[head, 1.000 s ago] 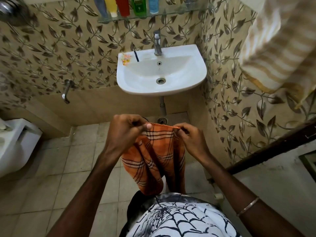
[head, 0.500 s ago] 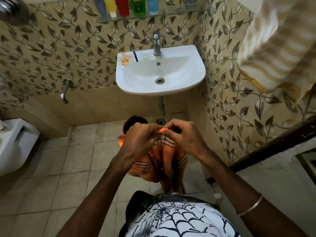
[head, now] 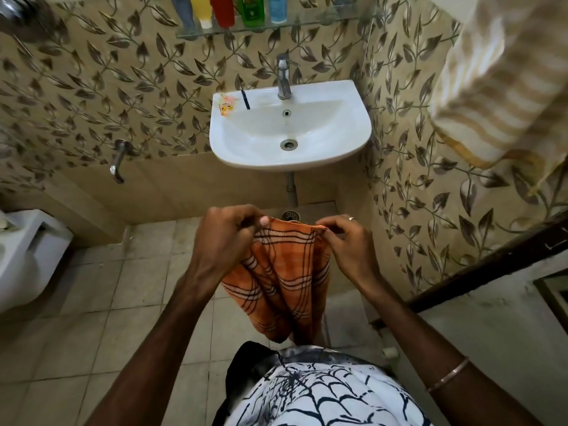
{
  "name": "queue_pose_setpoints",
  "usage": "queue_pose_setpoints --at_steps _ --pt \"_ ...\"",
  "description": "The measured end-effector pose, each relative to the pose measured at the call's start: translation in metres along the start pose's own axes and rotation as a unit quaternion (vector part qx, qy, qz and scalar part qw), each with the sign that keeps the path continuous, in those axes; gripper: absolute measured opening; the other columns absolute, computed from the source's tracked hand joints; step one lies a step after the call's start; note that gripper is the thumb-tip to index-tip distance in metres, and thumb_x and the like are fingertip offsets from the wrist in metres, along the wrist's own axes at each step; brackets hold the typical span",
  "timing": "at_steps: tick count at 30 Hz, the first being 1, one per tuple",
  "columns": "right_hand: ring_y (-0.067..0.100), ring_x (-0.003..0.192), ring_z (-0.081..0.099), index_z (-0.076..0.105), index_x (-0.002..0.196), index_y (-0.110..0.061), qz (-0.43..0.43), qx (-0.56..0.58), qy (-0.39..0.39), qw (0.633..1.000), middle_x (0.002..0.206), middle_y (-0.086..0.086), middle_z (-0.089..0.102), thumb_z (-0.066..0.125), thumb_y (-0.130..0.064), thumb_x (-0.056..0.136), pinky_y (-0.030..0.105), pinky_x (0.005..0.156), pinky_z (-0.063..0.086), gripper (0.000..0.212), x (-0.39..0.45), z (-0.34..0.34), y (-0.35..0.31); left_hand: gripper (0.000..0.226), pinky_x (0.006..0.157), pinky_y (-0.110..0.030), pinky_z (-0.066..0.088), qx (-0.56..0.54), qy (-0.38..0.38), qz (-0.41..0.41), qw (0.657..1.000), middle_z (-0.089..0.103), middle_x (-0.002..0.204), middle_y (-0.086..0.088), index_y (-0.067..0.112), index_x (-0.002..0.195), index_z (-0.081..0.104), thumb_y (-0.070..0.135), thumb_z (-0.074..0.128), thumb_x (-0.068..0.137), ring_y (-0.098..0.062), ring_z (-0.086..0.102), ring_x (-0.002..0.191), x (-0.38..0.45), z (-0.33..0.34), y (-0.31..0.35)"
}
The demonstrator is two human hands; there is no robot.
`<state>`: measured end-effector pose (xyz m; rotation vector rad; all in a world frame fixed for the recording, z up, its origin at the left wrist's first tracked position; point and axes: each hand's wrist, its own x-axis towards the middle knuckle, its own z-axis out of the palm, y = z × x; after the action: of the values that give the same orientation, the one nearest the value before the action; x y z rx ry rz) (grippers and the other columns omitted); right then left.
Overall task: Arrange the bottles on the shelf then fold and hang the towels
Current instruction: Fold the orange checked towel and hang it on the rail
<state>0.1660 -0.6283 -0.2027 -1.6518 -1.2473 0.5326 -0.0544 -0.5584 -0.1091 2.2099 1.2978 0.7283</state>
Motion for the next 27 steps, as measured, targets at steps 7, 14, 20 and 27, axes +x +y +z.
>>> queue_pose_setpoints --at_steps 7,14,20,27 --pt "0.010 0.073 0.065 0.073 0.094 0.000 0.086 0.249 -0.190 0.946 0.082 0.006 0.070 0.063 -0.010 0.090 0.021 0.068 0.051 0.015 0.004 -0.006 -0.019 0.048 0.075 -0.018 0.049 0.033 -0.032 -0.029 0.999 0.072 0.112 0.008 0.022 0.123 0.070 0.032 0.083 0.078 -0.005 0.067 0.094 -0.001 0.007 -0.001" --pt "0.012 0.082 0.071 0.076 0.092 -0.015 -0.027 0.121 -0.177 0.976 0.086 -0.002 0.074 0.071 -0.016 0.091 0.033 0.073 0.057 0.005 0.002 -0.004 -0.032 0.041 0.081 -0.033 0.060 -0.016 -0.151 0.050 0.987 0.077 0.102 0.008 0.024 0.120 0.071 0.030 0.080 0.080 0.001 0.069 0.089 -0.008 0.036 0.011" --pt "0.006 0.085 0.069 0.072 0.104 -0.013 -0.153 -0.036 -0.082 0.984 0.094 -0.002 0.072 0.073 -0.013 0.090 0.027 0.070 0.060 0.014 -0.006 0.000 -0.022 0.016 0.068 -0.030 0.060 -0.011 -0.095 0.042 0.995 0.077 0.086 0.007 0.022 0.104 0.077 0.027 0.069 0.092 0.000 0.069 0.074 -0.007 0.033 0.015" --pt "0.005 0.087 0.069 0.074 0.107 -0.016 -0.120 -0.099 0.002 0.988 0.098 -0.001 0.074 0.068 -0.012 0.092 0.023 0.074 0.060 0.016 -0.004 0.000 -0.001 0.014 0.070 -0.020 0.056 -0.053 -0.034 0.010 0.998 0.078 0.089 0.005 0.016 0.098 0.080 0.023 0.074 0.088 0.001 0.070 0.078 -0.003 0.015 0.014"
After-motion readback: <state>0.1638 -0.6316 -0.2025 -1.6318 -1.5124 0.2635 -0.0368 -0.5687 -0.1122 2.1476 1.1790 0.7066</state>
